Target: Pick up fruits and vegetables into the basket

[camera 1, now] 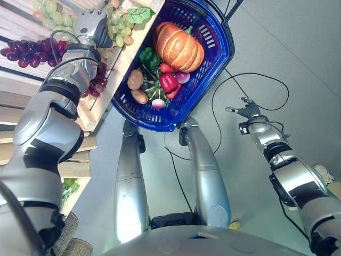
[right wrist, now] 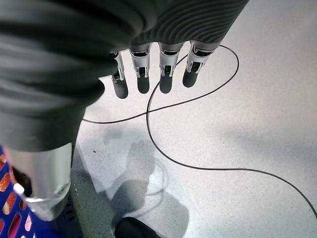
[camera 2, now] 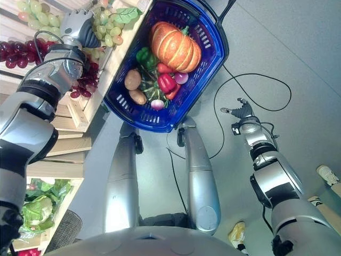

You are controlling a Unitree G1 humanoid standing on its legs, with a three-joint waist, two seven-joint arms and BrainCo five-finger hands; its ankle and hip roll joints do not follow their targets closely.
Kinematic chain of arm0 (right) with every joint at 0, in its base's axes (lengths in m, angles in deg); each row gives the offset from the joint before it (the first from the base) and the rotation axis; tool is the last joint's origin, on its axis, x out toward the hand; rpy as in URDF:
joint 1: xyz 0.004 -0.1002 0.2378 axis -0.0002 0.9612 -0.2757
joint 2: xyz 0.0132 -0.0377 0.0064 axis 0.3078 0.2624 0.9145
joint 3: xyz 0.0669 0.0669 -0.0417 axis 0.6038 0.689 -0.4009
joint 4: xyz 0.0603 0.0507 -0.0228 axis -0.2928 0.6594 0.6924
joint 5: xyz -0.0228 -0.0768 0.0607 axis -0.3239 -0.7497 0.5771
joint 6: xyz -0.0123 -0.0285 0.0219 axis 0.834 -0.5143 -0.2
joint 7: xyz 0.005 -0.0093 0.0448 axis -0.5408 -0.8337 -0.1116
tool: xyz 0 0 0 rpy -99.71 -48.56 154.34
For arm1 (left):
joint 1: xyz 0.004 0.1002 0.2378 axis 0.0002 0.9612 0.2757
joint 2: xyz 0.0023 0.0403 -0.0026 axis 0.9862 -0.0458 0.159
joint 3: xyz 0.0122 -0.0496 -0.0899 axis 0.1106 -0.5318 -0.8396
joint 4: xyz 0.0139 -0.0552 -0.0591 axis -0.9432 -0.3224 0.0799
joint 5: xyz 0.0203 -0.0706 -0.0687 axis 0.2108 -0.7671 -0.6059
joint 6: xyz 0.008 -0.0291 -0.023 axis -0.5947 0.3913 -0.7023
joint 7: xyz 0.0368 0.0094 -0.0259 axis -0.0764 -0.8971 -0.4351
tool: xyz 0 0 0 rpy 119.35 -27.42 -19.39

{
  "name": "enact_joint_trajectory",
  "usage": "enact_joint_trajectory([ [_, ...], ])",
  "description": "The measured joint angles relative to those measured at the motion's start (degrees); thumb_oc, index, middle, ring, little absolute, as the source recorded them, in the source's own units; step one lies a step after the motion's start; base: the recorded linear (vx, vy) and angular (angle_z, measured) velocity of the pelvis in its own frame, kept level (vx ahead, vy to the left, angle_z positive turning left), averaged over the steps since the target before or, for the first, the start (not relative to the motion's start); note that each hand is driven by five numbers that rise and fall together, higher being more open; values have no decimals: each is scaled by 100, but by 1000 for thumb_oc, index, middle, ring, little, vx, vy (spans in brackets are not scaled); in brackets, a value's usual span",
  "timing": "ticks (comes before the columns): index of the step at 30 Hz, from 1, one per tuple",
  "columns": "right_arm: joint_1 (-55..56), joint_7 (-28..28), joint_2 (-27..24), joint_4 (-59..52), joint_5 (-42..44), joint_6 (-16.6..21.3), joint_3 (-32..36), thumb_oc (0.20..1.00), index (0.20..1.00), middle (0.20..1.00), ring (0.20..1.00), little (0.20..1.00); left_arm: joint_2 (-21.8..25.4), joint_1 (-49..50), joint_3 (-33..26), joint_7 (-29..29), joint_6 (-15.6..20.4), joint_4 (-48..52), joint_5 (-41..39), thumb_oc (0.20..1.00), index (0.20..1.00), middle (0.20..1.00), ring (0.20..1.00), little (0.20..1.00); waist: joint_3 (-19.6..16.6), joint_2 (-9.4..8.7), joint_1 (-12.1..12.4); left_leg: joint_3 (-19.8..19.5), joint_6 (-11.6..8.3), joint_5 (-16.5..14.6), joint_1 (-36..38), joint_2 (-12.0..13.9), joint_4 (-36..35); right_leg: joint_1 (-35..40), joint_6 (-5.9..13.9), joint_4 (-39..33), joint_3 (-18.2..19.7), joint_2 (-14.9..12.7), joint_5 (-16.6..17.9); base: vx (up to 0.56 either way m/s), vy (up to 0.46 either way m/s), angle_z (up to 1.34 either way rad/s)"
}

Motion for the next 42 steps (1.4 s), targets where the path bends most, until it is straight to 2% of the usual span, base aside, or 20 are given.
enact_joint_trajectory([
  [12, 0, -33, 18, 0, 0, 2, 1, 1000, 1000, 1000, 1000, 1000, -47, 3, 2, -119, -214, 0, -25, 200, 200, 200, 200, 200, -1, 2, -23, 0, 3, -22, 27, -2, 71, 44, 0, -2, 12, 0, 0, 0, 0, 0],
  [16, 0, -33, 34, 0, 0, 21, 2, 1000, 1000, 1000, 1000, 1000, -62, 41, -16, -127, -198, 0, -413, 200, 200, 200, 200, 200, -1, 3, -5, 16, 1, -22, 51, -1, 72, 63, -1, 12, 31, 3, 0, 0, 0, 0],
  [21, 15, -50, 167, 15, 2, 59, 8, 1000, 1000, 1000, 1000, 1000, -117, 475, -767, -300, 299, 2, -2161, 200, 200, 200, 200, 200, 3, 10, -10, 38, -10, -41, 219, 10, 62, 209, -3, 12, 69, 7, 1, -2, -11, -2],
  [24, 109, -61, 226, 14, 5, 125, 15, 1000, 1000, 1000, 1000, 1000, -126, 842, -1287, -569, 752, 74, -3346, 200, 200, 200, 200, 200, 5, 13, 43, 32, -32, -57, 366, 38, 46, 336, -5, 11, 79, 37, -2, 4, -24, -2],
  [25, 154, -84, 232, 3, 5, 164, 63, 1000, 1000, 1000, 1000, 1000, -136, 1028, -1680, -748, 879, 266, -3776, 200, 200, 200, 200, 200, 7, 17, 61, 28, -38, -61, 418, 43, 34, 384, -7, 18, 78, 37, -4, 0, 0, 0],
  [29, 323, -184, 228, -55, 6, 217, 101, 1000, 1000, 1000, 1000, 1000, -146, 1460, -2251, -1221, 1236, 686, -5021, 200, 200, 200, 200, 200, 16, 31, 168, 14, -51, -37, 596, 42, -35, 538, -9, 9, 63, 32, -5, 0, 0, 0],
  [33, 484, -311, 223, -268, 15, 292, 310, 1000, 1000, 1000, 1000, 1000, -151, 1815, -2659, -1594, 1348, 1280, -6144, 200, 200, 200, 200, 200, 22, 41, 263, -20, -92, -26, 671, 26, -90, 600, -9, 23, 36, 13, -7, -1, -17, 5],
  [35, 523, -372, 219, -415, 25, 325, 423, 1000, 1000, 1000, 1000, 1000, -210, 2049, -2934, -1842, 1426, 1600, -6798, 200, 200, 200, 200, 200, 81, 135, 304, -76, -104, 27, 745, 5, -157, 692, -12, 13, -51, -15, -9, 4, -22, 15],
  [42, 616, -715, 203, -1484, 130, 599, 541, 1000, 1000, 1000, 1000, 1000, -290, 2565, -3414, -2434, 1647, 2396, -8487, 200, 200, 200, 200, 200, 88, 141, 443, -103, -112, 140, 831, 1, -339, 700, -35, 30, -84, -23, -23, -1, 2, 3],
])
